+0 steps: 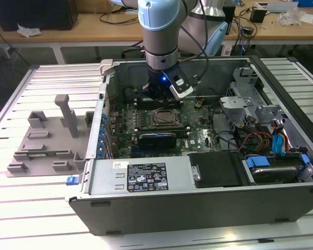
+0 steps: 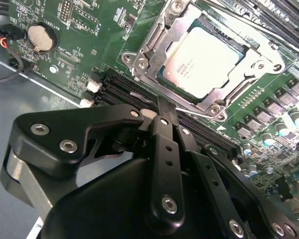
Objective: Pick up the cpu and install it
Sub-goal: 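Install the first cpu locking lever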
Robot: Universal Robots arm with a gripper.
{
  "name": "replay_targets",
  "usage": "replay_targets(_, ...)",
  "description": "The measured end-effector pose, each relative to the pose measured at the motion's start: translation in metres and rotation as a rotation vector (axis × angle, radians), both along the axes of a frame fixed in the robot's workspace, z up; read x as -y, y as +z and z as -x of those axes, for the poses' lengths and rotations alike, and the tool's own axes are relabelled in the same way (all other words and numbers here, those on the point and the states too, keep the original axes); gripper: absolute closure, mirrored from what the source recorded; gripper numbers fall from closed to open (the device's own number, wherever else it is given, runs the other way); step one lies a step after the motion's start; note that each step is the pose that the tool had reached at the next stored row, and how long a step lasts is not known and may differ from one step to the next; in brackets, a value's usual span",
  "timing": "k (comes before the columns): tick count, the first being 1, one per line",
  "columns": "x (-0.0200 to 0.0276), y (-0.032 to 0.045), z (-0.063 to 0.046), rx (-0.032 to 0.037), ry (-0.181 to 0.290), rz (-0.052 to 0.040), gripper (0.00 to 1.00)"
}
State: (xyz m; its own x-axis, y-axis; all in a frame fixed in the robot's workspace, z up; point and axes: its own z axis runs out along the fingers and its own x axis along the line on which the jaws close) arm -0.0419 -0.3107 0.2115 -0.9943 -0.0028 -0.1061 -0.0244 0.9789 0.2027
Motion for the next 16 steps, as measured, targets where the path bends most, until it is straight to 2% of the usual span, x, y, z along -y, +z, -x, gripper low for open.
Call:
replay_targets(1,0.0,-0.0001,0.0001,0.0002,-0.01,0.0,0.89)
replay_targets(3,0.0,-0.0007,0.0,0.0006,-0.06,-0.0001,0.89)
replay_targets(6,-0.0007,-0.001,0.0003,0.0009,-0.098,0.0,0.89)
replay_targets(16,-0.0038,-0.0011,0.0052,0.0009,-0.154,0.0001,0.89)
